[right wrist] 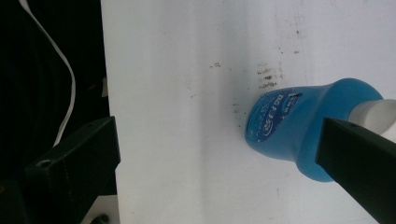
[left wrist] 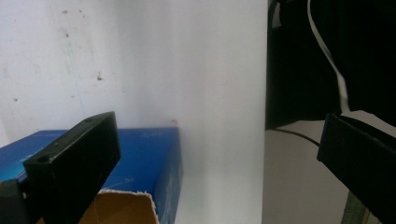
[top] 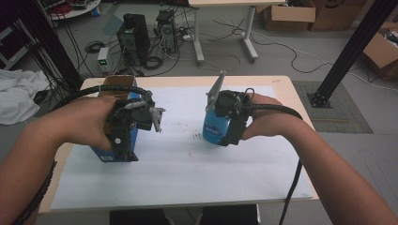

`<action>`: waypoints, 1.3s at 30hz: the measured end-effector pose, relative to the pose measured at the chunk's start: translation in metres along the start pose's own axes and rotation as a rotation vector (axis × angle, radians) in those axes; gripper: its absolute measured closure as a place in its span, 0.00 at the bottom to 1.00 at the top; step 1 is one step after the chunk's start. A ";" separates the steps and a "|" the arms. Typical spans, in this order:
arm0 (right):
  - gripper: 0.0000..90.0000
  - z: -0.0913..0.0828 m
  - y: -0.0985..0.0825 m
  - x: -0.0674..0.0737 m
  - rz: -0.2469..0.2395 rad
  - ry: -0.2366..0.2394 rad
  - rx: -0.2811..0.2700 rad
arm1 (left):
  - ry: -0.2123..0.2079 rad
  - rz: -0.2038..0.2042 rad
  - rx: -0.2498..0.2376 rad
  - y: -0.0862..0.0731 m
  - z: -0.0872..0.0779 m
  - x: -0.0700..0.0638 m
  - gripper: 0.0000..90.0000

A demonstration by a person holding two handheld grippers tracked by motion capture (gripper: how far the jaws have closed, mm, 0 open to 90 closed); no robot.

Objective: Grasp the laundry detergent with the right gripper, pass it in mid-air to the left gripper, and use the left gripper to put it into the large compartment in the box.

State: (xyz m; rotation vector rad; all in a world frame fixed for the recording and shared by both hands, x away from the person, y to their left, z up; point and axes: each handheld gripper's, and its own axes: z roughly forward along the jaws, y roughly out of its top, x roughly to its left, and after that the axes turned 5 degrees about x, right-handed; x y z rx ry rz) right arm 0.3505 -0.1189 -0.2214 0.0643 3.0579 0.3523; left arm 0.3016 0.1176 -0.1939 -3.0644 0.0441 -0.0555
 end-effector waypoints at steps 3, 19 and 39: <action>0.00 0.003 -0.002 0.000 0.005 0.002 0.004 | 0.004 0.000 -0.001 0.002 0.003 0.003 0.00; 0.00 0.001 -0.010 0.001 0.022 -0.008 -0.072 | 0.006 0.003 0.004 0.004 0.002 0.001 0.00; 0.00 0.001 -0.028 -0.008 0.100 -0.090 -0.684 | -0.002 -0.006 0.009 0.002 0.000 -0.005 0.00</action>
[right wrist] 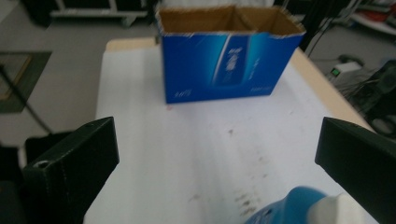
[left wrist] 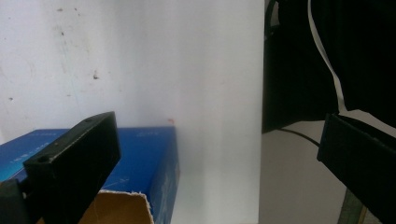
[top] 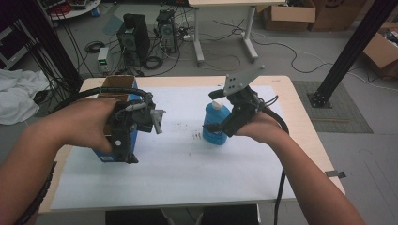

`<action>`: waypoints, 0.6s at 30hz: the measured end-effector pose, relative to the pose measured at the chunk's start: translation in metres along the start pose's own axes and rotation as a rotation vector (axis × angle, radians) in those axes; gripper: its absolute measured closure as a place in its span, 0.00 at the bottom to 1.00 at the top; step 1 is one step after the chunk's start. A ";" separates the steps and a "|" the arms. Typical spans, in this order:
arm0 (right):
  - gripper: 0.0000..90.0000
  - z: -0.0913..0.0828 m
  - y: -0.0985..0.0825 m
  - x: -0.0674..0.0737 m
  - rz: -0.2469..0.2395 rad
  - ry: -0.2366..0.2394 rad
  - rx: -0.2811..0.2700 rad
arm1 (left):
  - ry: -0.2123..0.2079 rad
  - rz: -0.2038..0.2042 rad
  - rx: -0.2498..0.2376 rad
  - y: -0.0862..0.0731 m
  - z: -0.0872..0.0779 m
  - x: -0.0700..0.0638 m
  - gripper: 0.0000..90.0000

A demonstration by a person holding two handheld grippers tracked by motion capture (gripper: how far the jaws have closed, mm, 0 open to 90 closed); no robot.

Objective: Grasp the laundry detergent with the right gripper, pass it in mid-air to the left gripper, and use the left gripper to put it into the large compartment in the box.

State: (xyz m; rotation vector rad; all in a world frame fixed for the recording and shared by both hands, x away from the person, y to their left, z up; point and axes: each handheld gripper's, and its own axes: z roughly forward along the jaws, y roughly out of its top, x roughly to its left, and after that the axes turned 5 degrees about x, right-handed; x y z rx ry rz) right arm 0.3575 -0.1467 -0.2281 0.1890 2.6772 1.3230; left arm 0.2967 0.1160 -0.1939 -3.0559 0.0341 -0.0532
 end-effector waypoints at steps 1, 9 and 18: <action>0.00 0.001 0.000 -0.006 0.020 -0.011 -0.035 | 0.001 0.000 0.000 0.000 0.000 -0.001 0.00; 0.00 0.002 0.000 -0.033 0.083 -0.066 -0.111 | 0.003 -0.003 0.003 0.000 -0.002 -0.003 0.00; 0.00 -0.028 -0.036 -0.060 0.174 -0.155 -0.142 | -0.004 -0.007 0.007 0.000 0.000 -0.002 0.00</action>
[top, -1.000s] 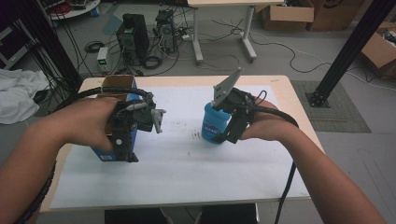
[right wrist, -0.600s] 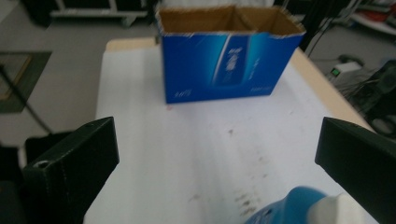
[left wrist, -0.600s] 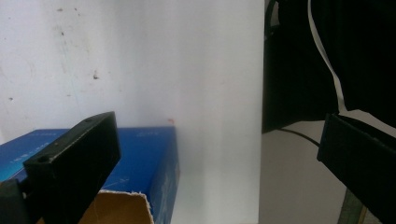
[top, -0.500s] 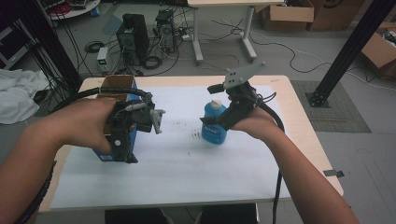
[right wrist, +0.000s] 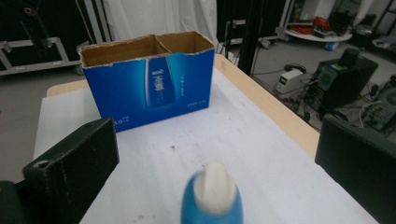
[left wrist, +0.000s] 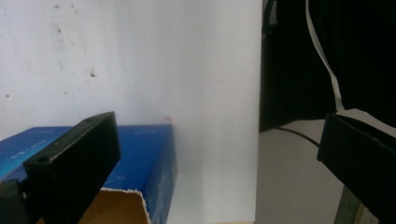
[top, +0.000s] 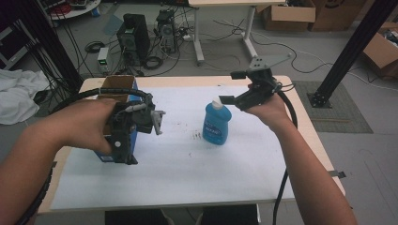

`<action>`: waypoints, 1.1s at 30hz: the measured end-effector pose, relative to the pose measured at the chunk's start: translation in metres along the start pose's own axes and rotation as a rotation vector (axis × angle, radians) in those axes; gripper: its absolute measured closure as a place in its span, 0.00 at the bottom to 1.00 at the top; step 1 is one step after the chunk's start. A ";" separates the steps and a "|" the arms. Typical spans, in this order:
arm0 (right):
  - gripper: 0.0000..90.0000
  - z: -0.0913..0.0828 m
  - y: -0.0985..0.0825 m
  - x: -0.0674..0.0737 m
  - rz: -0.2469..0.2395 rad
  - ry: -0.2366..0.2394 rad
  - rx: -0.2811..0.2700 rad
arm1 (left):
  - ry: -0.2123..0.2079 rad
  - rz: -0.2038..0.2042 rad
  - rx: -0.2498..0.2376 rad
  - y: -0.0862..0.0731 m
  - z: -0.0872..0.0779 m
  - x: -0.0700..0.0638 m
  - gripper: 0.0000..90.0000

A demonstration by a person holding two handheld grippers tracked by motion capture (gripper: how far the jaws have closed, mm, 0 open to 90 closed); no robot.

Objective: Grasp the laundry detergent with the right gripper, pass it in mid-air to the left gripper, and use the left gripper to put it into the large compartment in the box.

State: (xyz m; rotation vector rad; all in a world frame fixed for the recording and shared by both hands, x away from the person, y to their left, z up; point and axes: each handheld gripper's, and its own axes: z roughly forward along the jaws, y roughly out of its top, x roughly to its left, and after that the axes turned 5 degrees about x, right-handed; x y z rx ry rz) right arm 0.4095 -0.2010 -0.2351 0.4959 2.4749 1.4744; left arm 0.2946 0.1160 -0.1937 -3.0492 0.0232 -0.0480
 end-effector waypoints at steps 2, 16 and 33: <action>0.00 -0.004 -0.004 -0.002 0.006 -0.011 -0.006 | -0.001 0.004 0.001 0.001 0.000 0.000 0.00; 0.00 -0.054 -0.082 0.005 0.062 -0.078 0.000 | -0.002 0.022 0.003 0.007 0.001 0.003 0.00; 0.00 -0.010 -0.152 0.015 0.135 -0.059 -0.012 | -0.002 0.030 -0.002 0.011 0.001 0.000 0.00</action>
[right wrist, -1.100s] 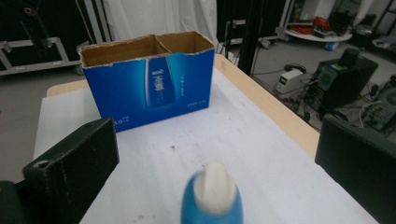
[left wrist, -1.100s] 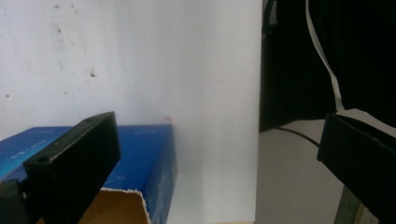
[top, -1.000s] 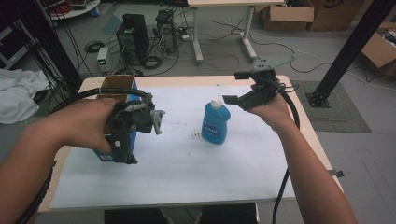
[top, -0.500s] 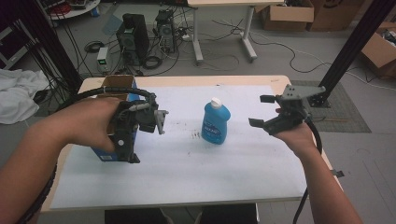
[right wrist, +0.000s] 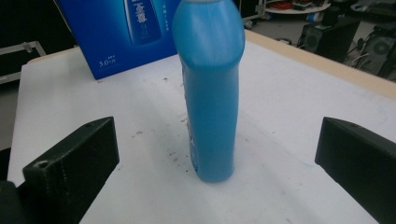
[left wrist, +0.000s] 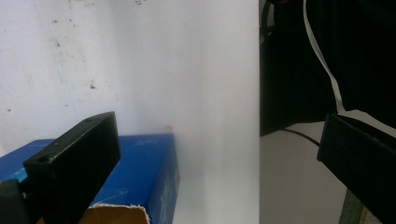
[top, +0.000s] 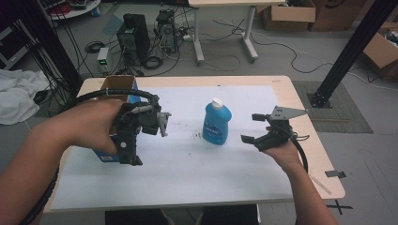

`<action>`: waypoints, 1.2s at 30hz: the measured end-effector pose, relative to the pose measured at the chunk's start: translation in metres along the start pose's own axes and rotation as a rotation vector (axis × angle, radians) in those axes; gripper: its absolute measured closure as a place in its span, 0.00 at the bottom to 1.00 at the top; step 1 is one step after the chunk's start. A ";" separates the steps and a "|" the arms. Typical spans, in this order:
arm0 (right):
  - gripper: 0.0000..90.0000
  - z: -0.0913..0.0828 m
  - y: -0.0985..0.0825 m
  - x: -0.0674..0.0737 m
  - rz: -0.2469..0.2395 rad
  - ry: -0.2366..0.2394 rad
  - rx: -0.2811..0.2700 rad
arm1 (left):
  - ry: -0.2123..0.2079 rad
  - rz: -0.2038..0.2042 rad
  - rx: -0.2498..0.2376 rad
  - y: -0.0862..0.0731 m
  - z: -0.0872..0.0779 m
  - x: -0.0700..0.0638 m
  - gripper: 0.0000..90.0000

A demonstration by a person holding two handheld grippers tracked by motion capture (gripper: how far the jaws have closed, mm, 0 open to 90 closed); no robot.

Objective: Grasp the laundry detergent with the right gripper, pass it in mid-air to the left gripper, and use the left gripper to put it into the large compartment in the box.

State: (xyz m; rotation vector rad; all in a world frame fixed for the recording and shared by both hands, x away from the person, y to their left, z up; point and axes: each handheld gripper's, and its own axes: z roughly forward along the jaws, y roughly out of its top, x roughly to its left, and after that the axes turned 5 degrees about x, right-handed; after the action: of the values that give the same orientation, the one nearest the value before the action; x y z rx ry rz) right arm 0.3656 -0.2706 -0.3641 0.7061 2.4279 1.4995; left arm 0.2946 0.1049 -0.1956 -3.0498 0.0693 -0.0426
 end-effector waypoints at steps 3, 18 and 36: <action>0.00 0.010 -0.003 -0.001 0.009 0.005 0.008 | 0.000 0.000 -0.001 0.000 0.000 0.000 0.00; 0.00 0.067 -0.017 -0.007 0.036 0.029 0.034 | -0.005 -0.005 0.010 0.000 0.001 -0.003 0.00; 0.00 0.099 -0.018 -0.010 0.039 0.037 0.042 | -0.012 -0.013 0.009 -0.001 0.002 -0.002 0.00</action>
State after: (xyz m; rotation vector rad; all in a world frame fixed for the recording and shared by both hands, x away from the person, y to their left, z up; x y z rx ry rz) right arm 0.4095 -0.2046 -0.4267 0.7445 2.4932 1.4930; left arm 0.2924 0.1059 -0.1980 -3.0409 0.0487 -0.0260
